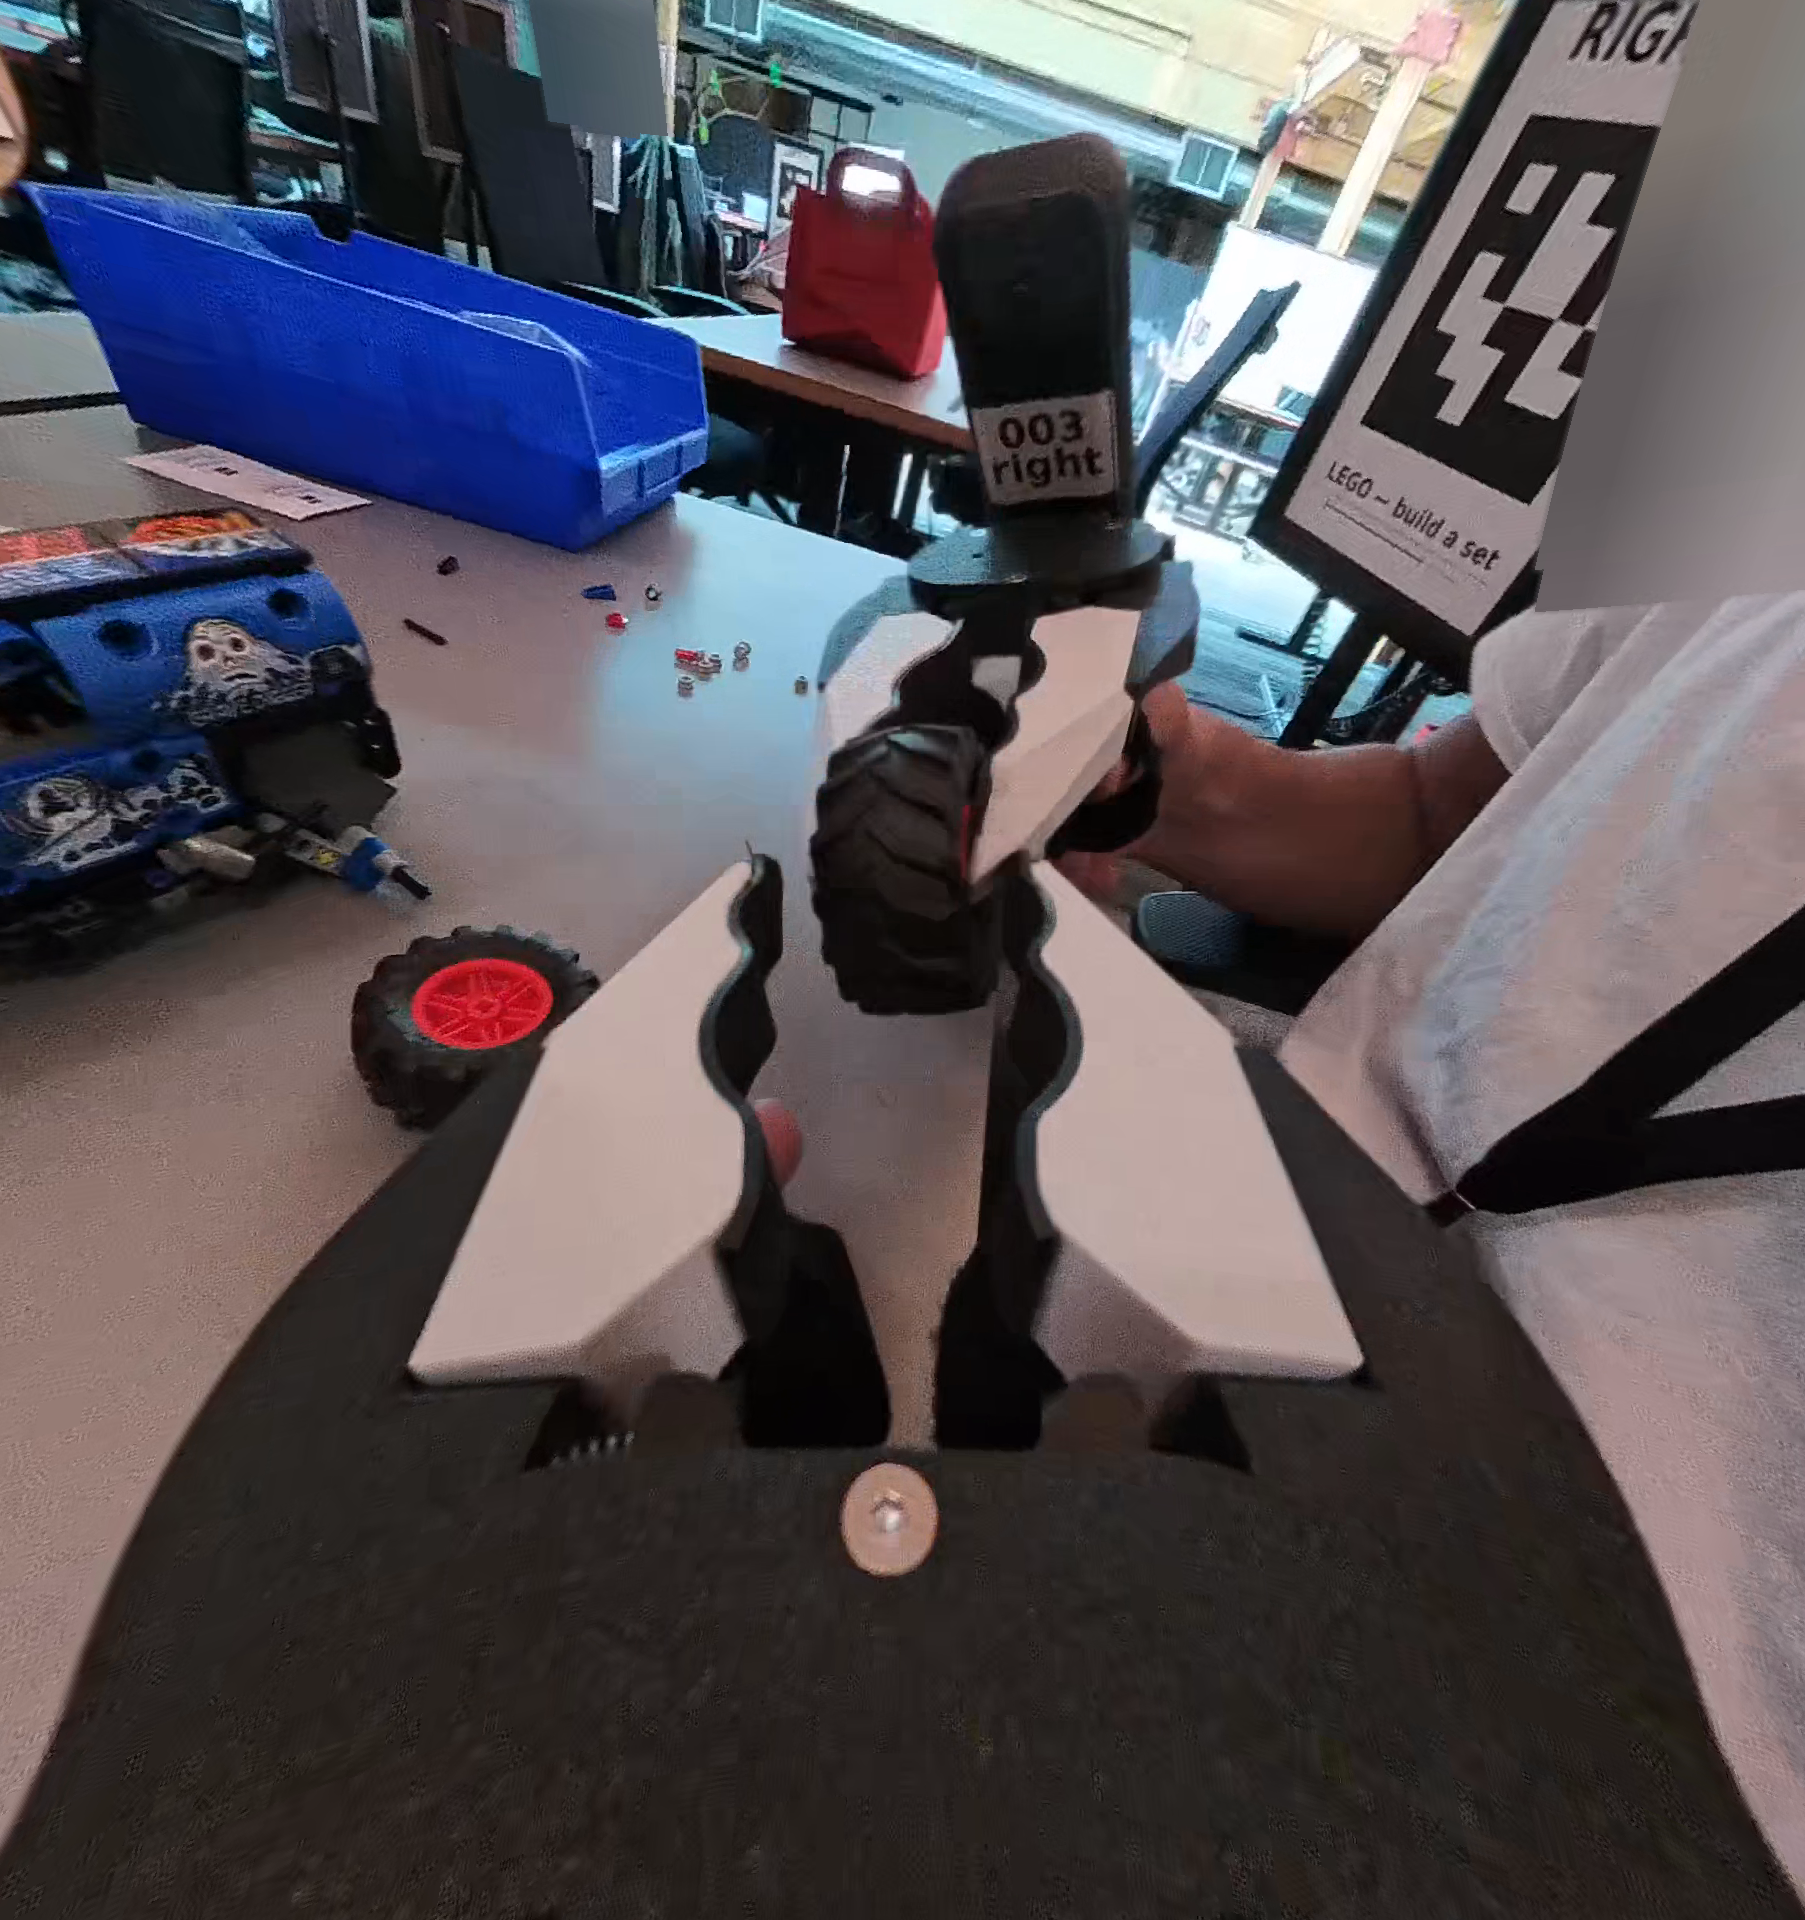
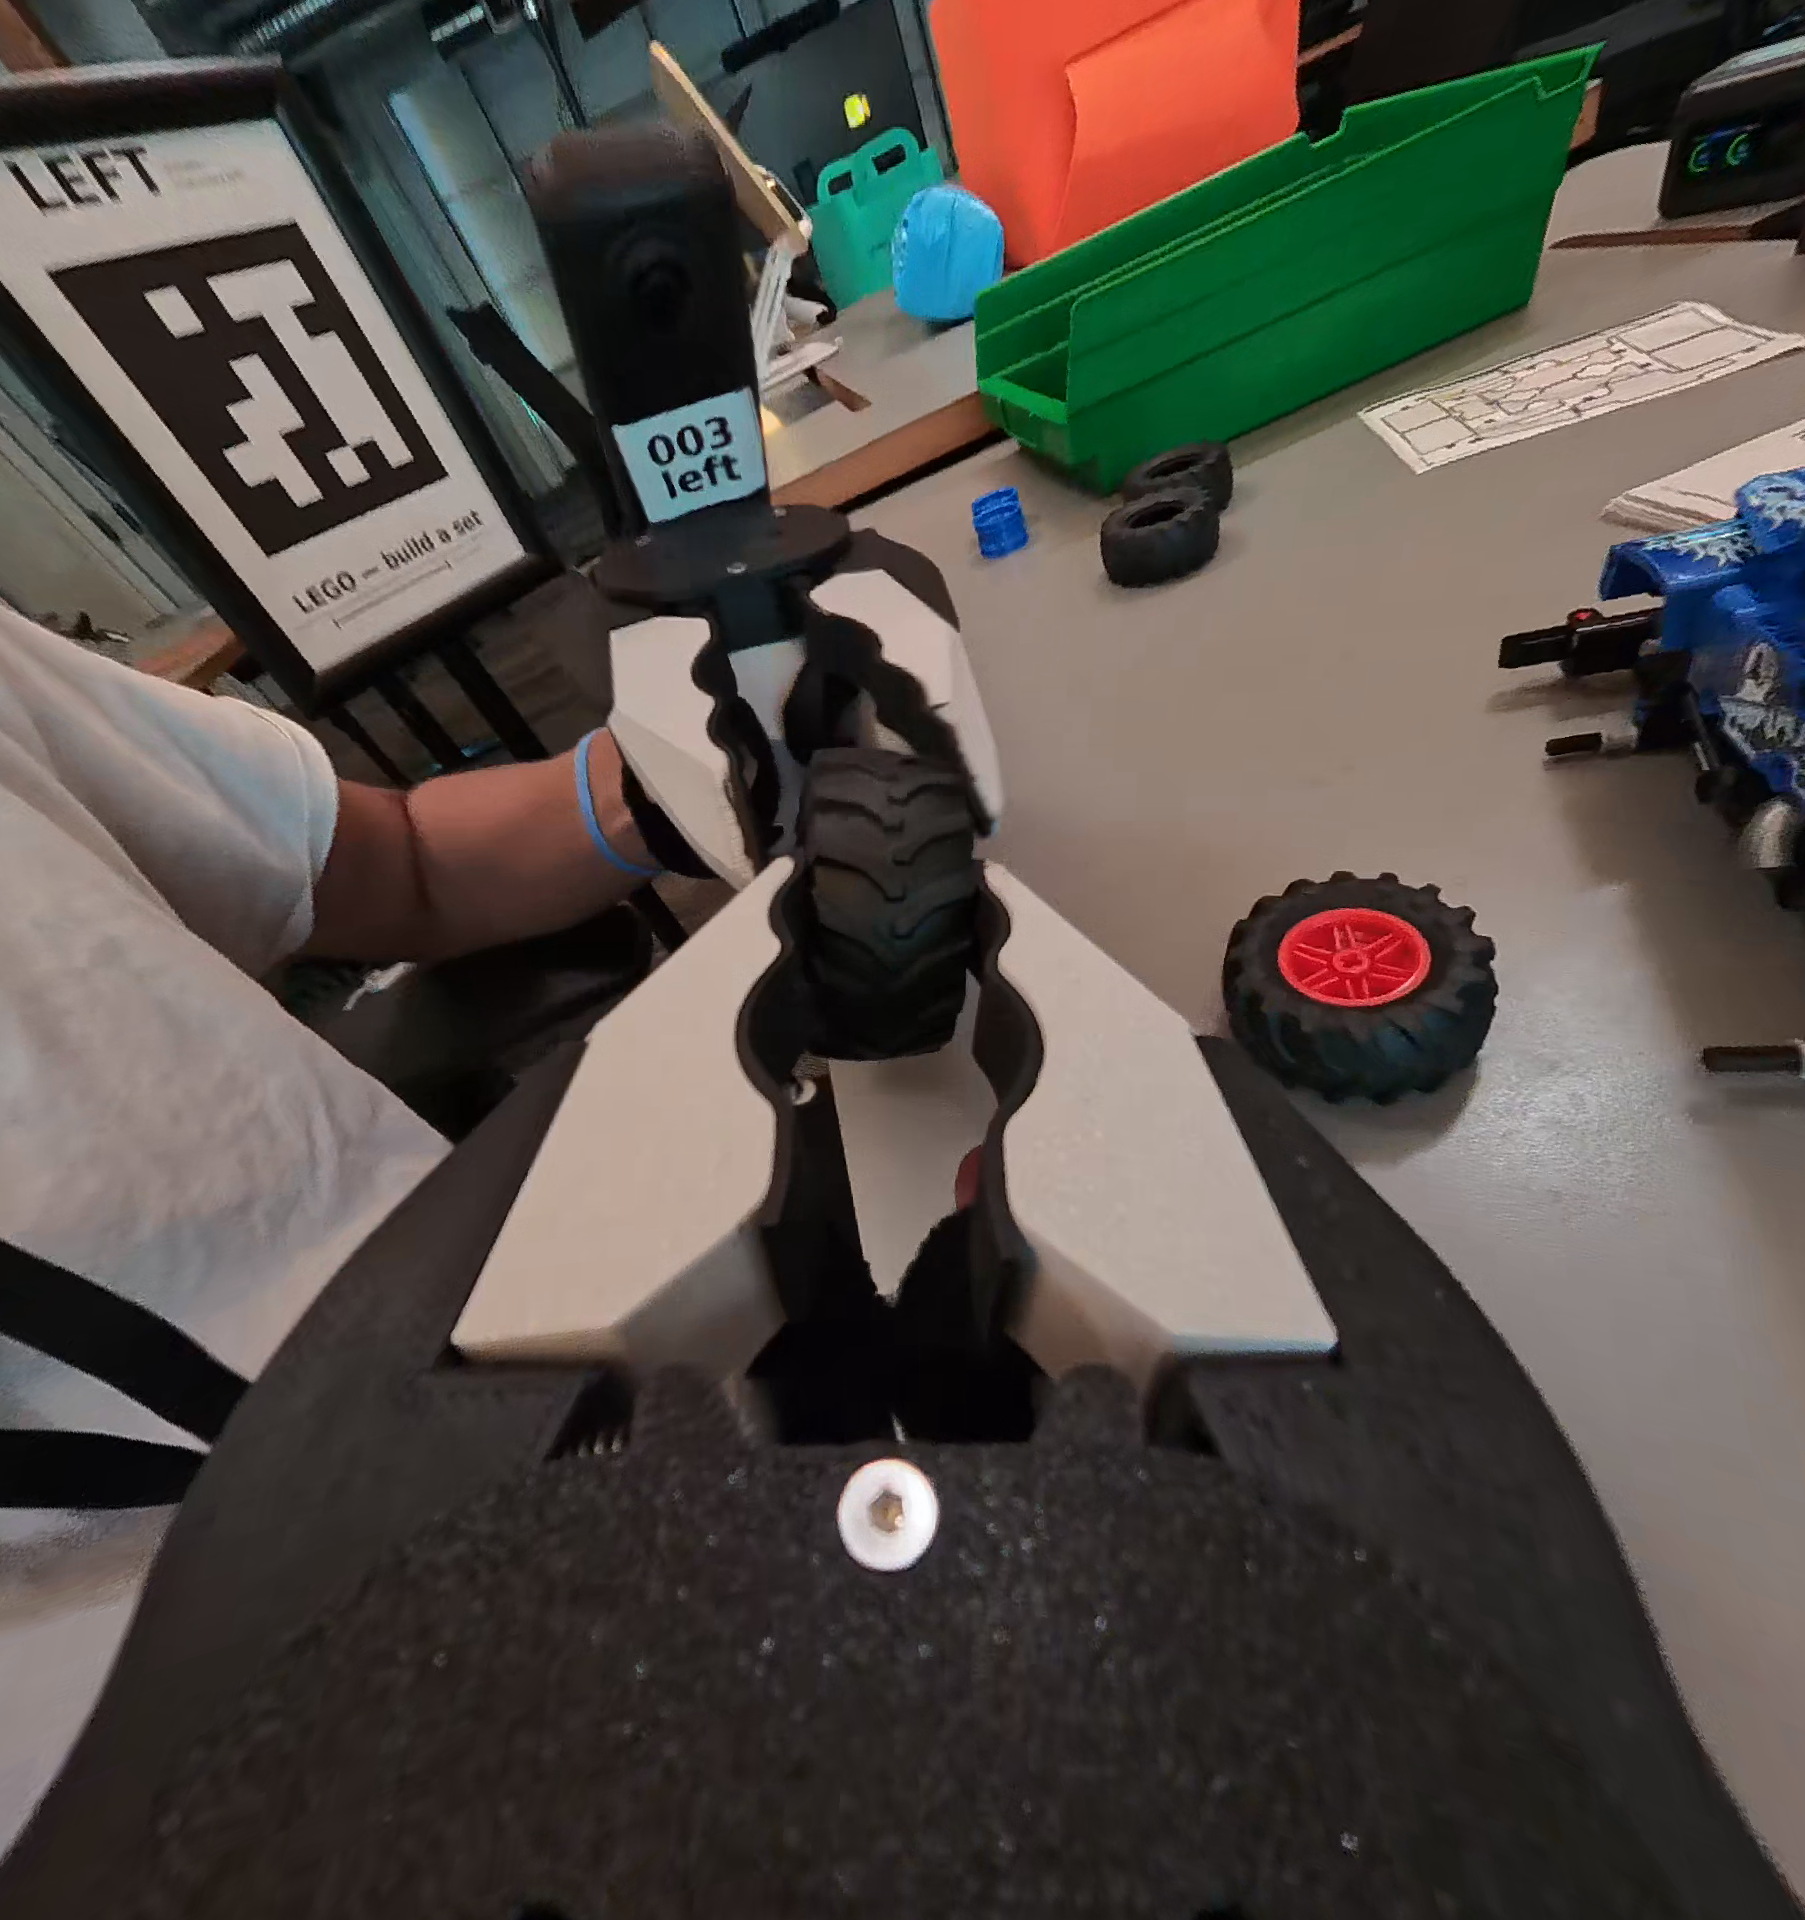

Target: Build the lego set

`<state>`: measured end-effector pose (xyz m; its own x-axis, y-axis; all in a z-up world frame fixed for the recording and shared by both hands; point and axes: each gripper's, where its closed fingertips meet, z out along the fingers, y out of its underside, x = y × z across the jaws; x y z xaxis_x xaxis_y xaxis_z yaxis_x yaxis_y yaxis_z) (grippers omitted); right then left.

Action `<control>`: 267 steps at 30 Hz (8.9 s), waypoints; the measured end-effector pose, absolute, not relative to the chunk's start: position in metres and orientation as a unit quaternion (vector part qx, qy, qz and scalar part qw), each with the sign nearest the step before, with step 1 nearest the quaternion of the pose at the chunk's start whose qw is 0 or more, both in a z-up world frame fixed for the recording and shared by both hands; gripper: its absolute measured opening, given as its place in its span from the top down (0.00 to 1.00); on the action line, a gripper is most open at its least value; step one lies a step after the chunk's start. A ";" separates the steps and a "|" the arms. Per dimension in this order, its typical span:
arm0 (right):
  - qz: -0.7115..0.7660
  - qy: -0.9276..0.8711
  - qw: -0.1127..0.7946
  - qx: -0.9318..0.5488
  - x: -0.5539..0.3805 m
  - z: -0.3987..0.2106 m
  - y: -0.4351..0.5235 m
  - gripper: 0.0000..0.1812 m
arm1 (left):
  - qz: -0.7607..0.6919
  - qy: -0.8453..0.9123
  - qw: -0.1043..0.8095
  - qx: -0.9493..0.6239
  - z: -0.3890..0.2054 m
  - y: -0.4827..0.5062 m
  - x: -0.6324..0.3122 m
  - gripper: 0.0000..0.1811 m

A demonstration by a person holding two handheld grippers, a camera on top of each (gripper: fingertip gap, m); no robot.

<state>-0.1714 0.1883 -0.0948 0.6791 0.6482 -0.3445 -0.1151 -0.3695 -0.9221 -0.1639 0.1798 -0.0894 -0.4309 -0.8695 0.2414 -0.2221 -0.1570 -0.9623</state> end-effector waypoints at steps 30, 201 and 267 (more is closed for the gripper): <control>0.320 -0.207 0.532 -0.756 -0.171 -0.111 0.194 0.85 | -0.567 0.635 0.284 -0.441 -0.098 0.183 -0.167 0.84; -0.367 -0.705 0.291 -0.533 -0.179 -0.169 0.177 0.98 | -0.378 0.602 0.128 -0.691 -0.173 0.202 -0.156 0.92; -0.432 -0.557 0.555 -0.443 -0.178 -0.108 0.167 0.84 | -0.523 0.604 0.351 -0.489 -0.111 0.157 -0.175 0.67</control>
<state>-0.1784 0.1671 -0.1084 0.0067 0.0136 0.9999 0.9719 0.2351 -0.0097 -0.1750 0.1566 -0.1108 -0.2755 -0.9574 0.0868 -0.2222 -0.0245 -0.9747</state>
